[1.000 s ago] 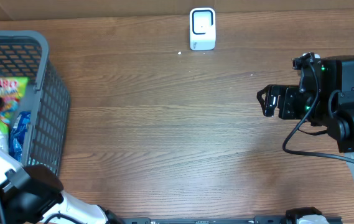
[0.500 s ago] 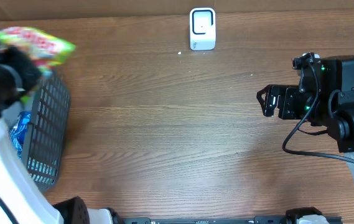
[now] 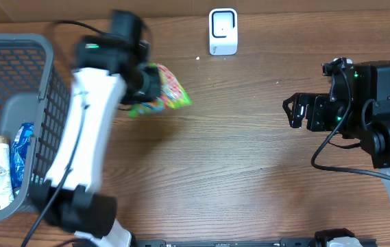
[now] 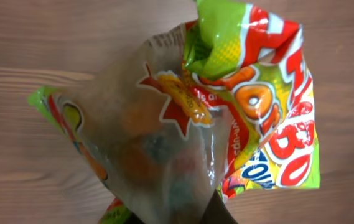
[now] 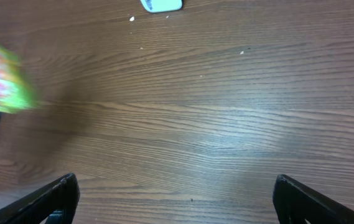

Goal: Scan the item barcode
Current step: 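Grasp the Haribo gummy bag and place it on the table center, then reach the left gripper into the basket and grasp the green wipes pack, then carry the green wipes pack out and set it right of the Haribo bag, then move the left gripper back into the basket toward the blue snack bar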

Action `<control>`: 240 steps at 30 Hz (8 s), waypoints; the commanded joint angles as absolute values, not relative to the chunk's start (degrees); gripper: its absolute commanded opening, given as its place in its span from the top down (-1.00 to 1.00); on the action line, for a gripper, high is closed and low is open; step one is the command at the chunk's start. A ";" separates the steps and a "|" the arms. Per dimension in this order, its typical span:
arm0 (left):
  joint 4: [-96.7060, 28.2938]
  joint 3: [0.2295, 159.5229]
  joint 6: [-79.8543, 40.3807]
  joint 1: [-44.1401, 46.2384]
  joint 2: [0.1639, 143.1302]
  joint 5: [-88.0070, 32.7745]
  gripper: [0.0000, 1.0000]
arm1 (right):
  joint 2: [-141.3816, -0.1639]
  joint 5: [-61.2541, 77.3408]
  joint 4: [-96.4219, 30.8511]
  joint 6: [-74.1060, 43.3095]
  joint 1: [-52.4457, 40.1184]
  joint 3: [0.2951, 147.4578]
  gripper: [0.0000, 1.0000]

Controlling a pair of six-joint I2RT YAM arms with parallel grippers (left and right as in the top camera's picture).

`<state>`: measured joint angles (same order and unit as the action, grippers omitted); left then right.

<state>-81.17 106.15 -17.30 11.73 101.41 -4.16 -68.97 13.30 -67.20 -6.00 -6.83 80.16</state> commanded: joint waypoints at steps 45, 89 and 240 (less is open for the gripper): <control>-96.82 151.35 -14.31 15.40 119.85 -6.24 -1.00 | -68.93 13.61 -66.81 -5.96 -7.03 81.45 -1.00; -70.81 77.12 -28.18 -51.11 88.23 -2.09 -0.86 | -68.93 13.63 -69.19 -5.93 -7.03 81.45 -1.00; -95.26 171.92 -30.41 27.68 139.65 -14.63 -0.16 | -70.30 15.55 -66.11 -16.71 12.67 82.89 -1.00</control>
